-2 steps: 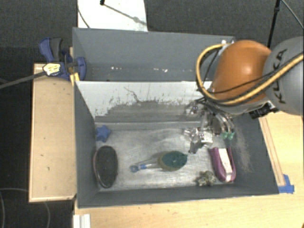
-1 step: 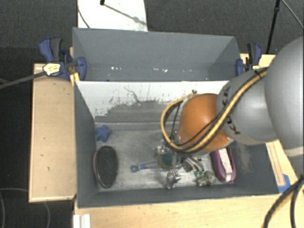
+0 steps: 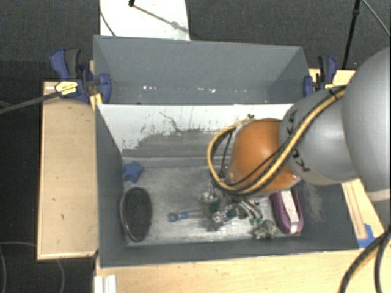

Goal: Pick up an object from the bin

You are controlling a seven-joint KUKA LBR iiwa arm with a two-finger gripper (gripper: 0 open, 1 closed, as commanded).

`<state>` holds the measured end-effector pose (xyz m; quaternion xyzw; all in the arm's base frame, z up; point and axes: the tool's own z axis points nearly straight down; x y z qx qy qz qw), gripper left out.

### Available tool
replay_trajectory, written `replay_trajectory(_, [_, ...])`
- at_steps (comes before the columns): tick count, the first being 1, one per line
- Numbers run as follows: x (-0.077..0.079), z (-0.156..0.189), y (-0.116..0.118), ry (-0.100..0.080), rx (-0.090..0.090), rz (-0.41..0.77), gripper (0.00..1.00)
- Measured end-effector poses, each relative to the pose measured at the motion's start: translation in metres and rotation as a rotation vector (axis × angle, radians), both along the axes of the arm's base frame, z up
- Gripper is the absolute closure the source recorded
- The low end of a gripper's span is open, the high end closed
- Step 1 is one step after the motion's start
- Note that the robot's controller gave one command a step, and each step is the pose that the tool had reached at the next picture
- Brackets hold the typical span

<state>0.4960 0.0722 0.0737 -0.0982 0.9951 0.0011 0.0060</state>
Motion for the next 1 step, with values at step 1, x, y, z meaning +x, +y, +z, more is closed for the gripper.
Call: replay_trajectory(1, [-0.0129, 0.1574, -0.0347, 0.002, -0.007, 0.371, 1.0])
